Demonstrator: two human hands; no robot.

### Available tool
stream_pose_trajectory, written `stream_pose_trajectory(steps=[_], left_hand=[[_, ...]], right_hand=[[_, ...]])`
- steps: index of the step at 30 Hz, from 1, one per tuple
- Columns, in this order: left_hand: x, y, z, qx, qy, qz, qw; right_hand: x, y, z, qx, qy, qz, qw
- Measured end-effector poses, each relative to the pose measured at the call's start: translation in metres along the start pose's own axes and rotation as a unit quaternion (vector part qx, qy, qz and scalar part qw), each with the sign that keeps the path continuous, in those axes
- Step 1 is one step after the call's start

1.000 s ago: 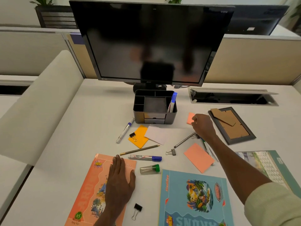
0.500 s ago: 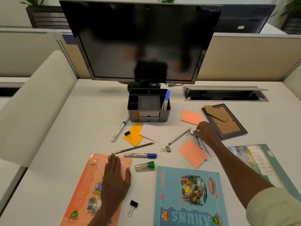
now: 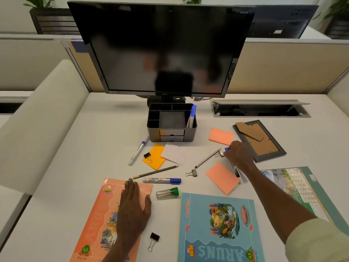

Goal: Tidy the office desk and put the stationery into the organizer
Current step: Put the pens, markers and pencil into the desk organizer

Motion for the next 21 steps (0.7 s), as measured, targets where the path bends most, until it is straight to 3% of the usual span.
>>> stream_pose_trajectory(steps=[9,21], left_hand=[[-0.001,0.003,-0.003,-0.006,0.005,0.005,1.000],[0.002,-0.004,0.004,0.004,-0.001,0.001,1.000]], right_hand=[[0.006,-0.028,-0.035,0.021,0.035,-0.039,0.998],[-0.005,-0.116,-0.109,0.089,0.163,-0.143,0.972]])
Point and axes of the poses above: each hand's wrist, its own x-axis towards the middle knuckle, its own z-axis out of the palm, y = z × x, the point moved 9 cm from there along x, towards the middle knuckle, and after that the axes turned 14 degrees about -y, right-handed, at the moved point
